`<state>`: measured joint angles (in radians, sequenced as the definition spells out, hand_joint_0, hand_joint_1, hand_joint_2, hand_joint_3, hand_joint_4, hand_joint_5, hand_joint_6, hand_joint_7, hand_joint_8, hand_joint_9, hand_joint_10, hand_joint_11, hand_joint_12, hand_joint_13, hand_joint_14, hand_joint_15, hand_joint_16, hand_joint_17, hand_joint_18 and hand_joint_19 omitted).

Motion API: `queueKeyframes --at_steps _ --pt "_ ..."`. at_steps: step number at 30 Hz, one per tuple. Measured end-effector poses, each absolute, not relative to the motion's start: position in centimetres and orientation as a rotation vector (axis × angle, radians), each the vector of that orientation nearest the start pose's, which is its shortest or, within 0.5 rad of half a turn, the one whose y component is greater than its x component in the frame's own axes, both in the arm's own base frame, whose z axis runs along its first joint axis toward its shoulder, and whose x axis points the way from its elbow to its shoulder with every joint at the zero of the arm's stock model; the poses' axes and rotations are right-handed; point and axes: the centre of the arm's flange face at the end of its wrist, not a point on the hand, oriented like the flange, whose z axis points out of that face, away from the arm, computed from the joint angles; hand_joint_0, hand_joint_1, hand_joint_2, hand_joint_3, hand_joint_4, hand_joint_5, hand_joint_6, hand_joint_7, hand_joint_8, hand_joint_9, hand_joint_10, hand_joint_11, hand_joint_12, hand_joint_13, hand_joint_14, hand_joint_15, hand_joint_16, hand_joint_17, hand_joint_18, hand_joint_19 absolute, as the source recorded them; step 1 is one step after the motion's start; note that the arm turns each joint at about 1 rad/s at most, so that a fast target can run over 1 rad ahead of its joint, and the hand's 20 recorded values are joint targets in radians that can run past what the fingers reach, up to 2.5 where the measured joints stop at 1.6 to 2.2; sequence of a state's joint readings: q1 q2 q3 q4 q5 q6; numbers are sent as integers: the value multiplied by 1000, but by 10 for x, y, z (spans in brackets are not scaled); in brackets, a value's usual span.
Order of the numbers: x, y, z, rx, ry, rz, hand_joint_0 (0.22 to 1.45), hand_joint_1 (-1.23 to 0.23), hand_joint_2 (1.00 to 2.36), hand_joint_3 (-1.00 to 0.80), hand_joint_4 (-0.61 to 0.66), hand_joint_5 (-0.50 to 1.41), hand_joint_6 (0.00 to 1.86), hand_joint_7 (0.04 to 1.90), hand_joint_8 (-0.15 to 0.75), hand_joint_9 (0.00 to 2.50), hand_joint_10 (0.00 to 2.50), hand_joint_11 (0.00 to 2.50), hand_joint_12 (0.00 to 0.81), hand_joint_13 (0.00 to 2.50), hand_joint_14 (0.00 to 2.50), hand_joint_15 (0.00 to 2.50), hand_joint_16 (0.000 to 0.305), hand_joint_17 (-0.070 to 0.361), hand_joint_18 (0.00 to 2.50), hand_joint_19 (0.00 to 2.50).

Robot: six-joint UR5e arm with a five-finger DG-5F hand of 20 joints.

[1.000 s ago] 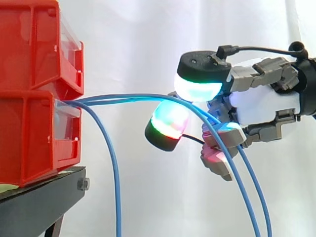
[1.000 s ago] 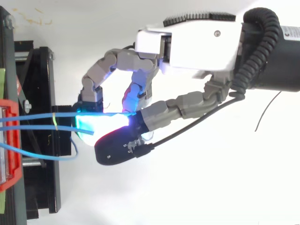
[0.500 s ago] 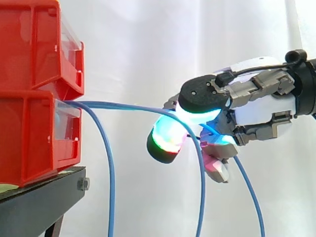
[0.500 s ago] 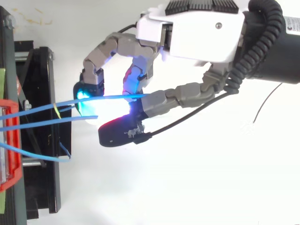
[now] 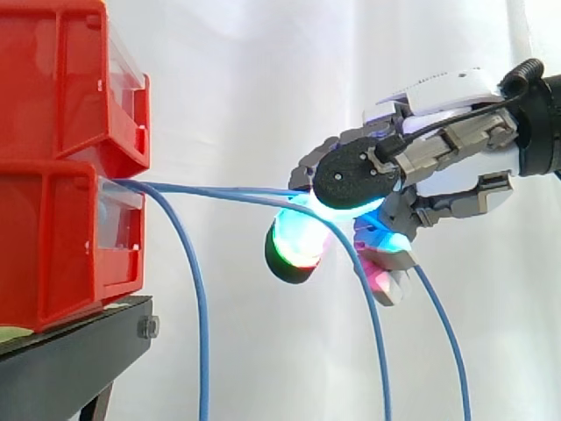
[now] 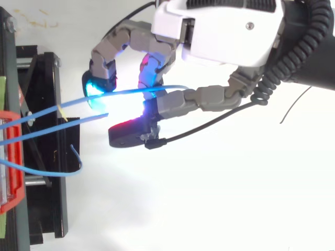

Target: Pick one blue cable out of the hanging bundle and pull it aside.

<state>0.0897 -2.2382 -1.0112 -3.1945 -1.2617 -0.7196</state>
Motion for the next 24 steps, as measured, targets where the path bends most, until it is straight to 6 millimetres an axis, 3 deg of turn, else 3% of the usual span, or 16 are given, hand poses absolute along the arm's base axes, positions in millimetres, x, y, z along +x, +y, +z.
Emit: queueKeyframes --at_steps 17,24 --pt "733 -110 342 907 1469 103 628 -722 1016 -273 -86 -162 963 827 274 1256 17 1157 341 1049 26 913 42 95 879 868" --pt "732 -109 343 895 1471 56 630 -727 1016 -276 -81 -162 963 828 271 1257 19 1169 344 1048 27 916 43 96 880 860"
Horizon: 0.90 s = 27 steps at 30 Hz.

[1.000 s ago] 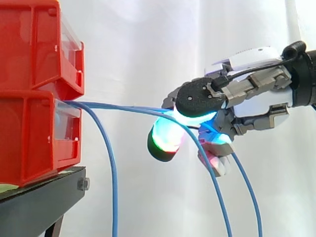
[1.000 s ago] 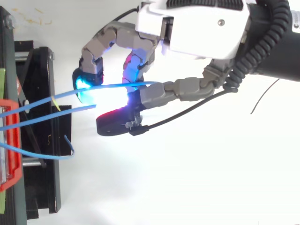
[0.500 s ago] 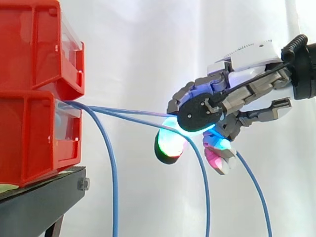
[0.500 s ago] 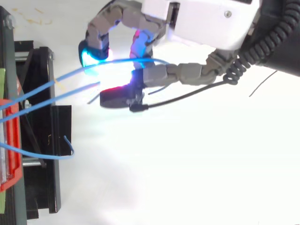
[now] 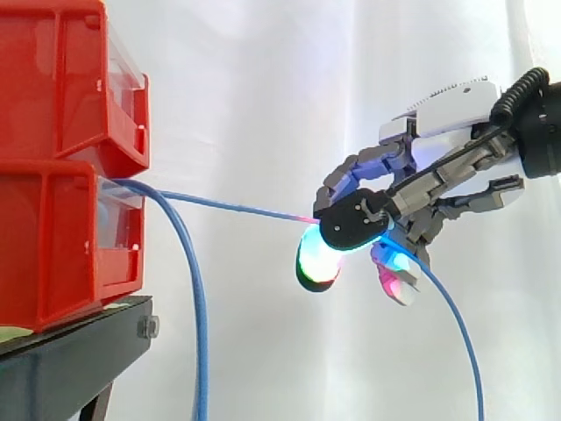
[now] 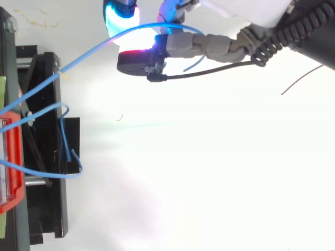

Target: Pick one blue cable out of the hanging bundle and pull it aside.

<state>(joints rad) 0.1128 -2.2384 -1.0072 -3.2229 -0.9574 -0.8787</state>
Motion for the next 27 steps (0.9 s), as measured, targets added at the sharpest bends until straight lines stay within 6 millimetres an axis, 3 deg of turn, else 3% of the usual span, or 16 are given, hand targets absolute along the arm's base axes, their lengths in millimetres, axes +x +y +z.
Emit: queueKeyframes --at_steps 11,23,27 --pt "731 -99 344 948 1456 122 616 -714 1015 -297 -48 -162 960 822 268 1247 17 1160 346 1035 26 924 43 96 865 862" --pt "723 -83 367 1077 1369 298 589 -682 1013 -328 -32 -163 951 793 275 1233 17 1145 351 998 25 888 44 99 820 825" --pt "722 -82 367 1095 1362 317 577 -672 1013 -335 -54 -161 937 794 282 1153 23 854 358 865 20 582 44 98 724 681"
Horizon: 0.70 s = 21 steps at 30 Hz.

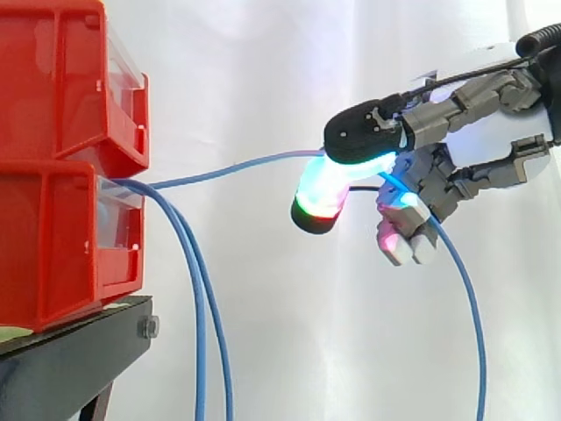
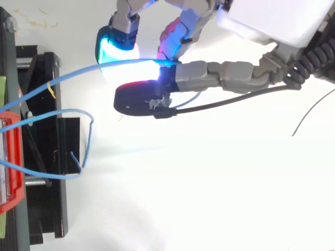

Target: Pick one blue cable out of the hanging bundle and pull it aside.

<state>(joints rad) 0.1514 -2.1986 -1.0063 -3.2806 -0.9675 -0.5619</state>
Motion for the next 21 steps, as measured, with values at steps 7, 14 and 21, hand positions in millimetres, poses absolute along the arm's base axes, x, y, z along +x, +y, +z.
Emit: queueKeyframes --at_steps 7,14,21 --pt "721 -81 367 1111 1355 331 570 -652 1012 -337 -56 -156 916 817 276 1037 19 635 356 766 15 401 42 95 620 582" --pt "721 -81 368 1111 1355 332 537 -562 1007 -403 -29 -155 909 780 277 1028 20 635 358 750 16 437 45 101 605 609" --pt "722 -81 368 1111 1354 333 510 -466 1002 -467 -15 -148 896 780 287 1038 18 658 367 761 16 479 48 108 587 632"
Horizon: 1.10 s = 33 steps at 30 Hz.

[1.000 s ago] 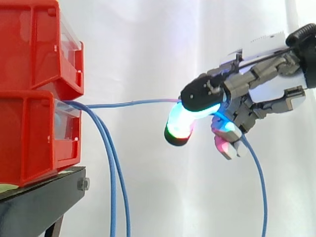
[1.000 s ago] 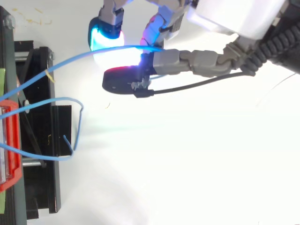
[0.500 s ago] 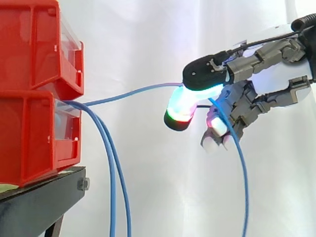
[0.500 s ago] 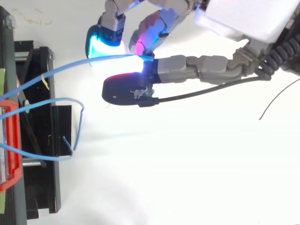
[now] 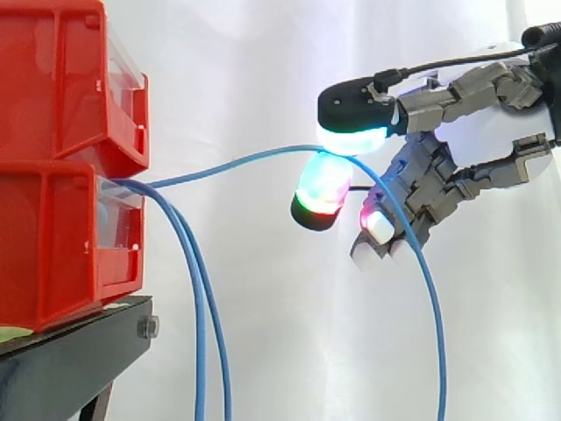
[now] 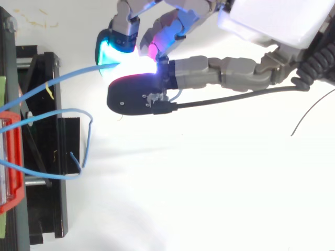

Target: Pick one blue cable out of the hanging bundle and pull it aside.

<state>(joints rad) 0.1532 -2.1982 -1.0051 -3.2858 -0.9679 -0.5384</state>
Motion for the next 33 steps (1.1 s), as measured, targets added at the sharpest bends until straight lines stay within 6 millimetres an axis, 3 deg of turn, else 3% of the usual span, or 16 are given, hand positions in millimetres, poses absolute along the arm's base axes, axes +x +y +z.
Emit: queueKeyframes --at_steps 8,15,21,33 --pt "722 -80 368 1111 1354 333 562 -449 1007 -410 -25 -131 883 848 282 1072 20 701 356 780 20 518 45 102 602 664" --pt "721 -80 368 1113 1358 333 561 -597 1018 -208 -10 -130 897 930 293 1087 22 770 357 807 21 565 45 100 652 668" --pt "721 -79 368 1115 1359 335 578 -718 1023 -112 -20 -141 932 857 283 1072 22 784 351 807 21 578 44 100 664 669" --pt "721 -75 367 1130 1354 352 596 -759 1023 -114 -20 -153 948 840 274 1048 23 795 349 808 22 588 44 100 670 677"
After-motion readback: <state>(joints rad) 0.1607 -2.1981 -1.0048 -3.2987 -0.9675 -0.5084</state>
